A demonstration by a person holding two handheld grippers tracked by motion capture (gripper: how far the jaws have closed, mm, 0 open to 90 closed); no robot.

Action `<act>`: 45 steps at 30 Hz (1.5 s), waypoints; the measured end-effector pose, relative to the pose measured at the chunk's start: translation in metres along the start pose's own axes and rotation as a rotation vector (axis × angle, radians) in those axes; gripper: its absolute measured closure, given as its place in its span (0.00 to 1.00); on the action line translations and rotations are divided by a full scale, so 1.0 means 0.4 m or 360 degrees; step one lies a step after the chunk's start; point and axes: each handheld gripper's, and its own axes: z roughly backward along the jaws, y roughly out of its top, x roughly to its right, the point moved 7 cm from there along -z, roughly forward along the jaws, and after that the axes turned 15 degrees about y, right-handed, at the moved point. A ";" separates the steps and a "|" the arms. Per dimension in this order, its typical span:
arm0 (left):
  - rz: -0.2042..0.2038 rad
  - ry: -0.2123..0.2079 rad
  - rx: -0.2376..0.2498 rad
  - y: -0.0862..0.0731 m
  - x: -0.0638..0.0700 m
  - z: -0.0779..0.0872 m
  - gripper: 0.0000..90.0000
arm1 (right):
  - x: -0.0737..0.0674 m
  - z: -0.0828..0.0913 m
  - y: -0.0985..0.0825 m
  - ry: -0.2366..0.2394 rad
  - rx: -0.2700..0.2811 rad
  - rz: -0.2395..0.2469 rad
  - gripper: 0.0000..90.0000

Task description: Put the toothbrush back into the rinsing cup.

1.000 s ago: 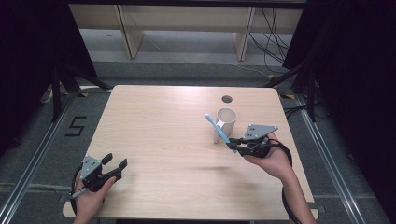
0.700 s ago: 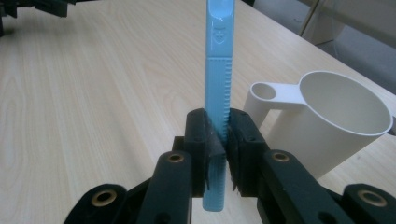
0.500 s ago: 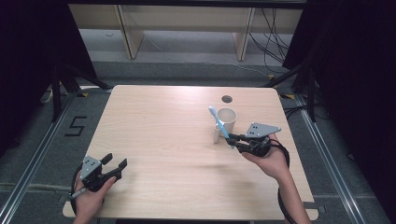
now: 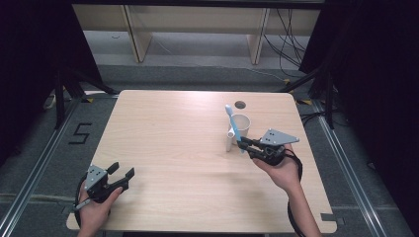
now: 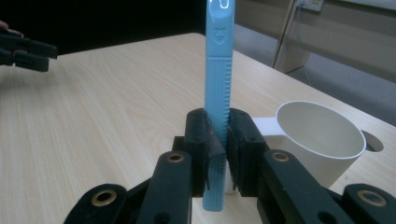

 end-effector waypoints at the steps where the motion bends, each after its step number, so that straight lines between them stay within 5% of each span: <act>1: 0.0000 0.0000 -0.0001 0.000 0.000 0.000 0.36 | -0.001 -0.001 0.001 -0.0006 0.0018 -0.0013 0.88; 5: 0.0002 -0.0001 -0.0003 0.000 -0.001 0.000 0.36 | -0.003 -0.005 0.005 0.0004 0.0078 -0.0071 0.88; 12: 0.0018 0.0003 -0.0010 0.000 -0.001 -0.002 0.36 | 0.008 -0.004 0.011 -0.0087 0.0149 -0.0013 0.88; 23: 0.0008 0.0013 -0.0031 -0.001 -0.001 -0.002 0.36 | 0.012 -0.017 0.018 -0.0119 0.0276 -0.0074 0.88; 26: 0.0005 0.0015 -0.0031 -0.001 -0.001 -0.003 0.36 | 0.011 -0.018 0.021 -0.0130 0.0285 -0.0101 0.88; 27: 0.0000 0.0013 -0.0031 -0.001 0.000 -0.003 0.36 | 0.019 -0.015 0.026 -0.0163 0.0291 -0.0041 0.88; 30: 0.0003 0.0007 -0.0014 0.000 0.002 -0.003 0.36 | 0.010 -0.020 0.031 -0.0148 0.0318 -0.0117 0.88; 36: 0.0018 0.0007 -0.0011 0.000 -0.002 0.002 0.35 | 0.015 -0.024 0.038 -0.0182 0.0332 -0.0125 0.88; 41: -0.0001 -0.0007 0.0007 0.001 0.002 0.000 0.36 | 0.024 -0.026 0.045 -0.0212 0.0364 -0.0078 0.88; 43: -0.0002 -0.0005 0.0008 0.001 0.002 0.000 0.36 | 0.021 -0.028 0.046 -0.0219 0.0380 -0.0137 0.88; 45: -0.0002 -0.0005 0.0009 0.001 0.002 0.000 0.36 | 0.029 -0.028 0.051 -0.0231 0.0383 -0.0097 0.88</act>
